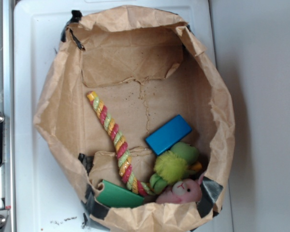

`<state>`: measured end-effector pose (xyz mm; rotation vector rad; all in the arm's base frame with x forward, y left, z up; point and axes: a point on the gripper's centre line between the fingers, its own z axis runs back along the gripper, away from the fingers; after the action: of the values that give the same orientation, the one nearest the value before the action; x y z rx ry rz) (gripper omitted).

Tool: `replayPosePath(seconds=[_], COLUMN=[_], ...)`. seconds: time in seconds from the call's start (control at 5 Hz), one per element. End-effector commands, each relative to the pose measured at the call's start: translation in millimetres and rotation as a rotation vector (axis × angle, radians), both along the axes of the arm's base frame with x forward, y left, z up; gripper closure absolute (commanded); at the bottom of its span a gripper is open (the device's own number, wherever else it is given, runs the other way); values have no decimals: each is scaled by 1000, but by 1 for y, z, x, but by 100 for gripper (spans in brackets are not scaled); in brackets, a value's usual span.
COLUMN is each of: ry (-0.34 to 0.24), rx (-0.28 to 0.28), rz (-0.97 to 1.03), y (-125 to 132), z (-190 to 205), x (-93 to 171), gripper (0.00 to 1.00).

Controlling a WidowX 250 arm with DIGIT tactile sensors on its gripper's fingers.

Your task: Grab the blue block.

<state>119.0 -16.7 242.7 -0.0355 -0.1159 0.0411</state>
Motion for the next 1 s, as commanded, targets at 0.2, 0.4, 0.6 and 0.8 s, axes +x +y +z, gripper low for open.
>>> replayPosePath(seconds=[0.2, 0.4, 0.6, 0.8], ry=[-8, -36, -54, -61], rx=[-10, 3, 5, -38], rz=[45, 71, 111, 195], y=[-5, -12, -14, -13], z=[-6, -12, -19, -30], x=[25, 48, 72, 94], gripper=[0, 0, 0, 0])
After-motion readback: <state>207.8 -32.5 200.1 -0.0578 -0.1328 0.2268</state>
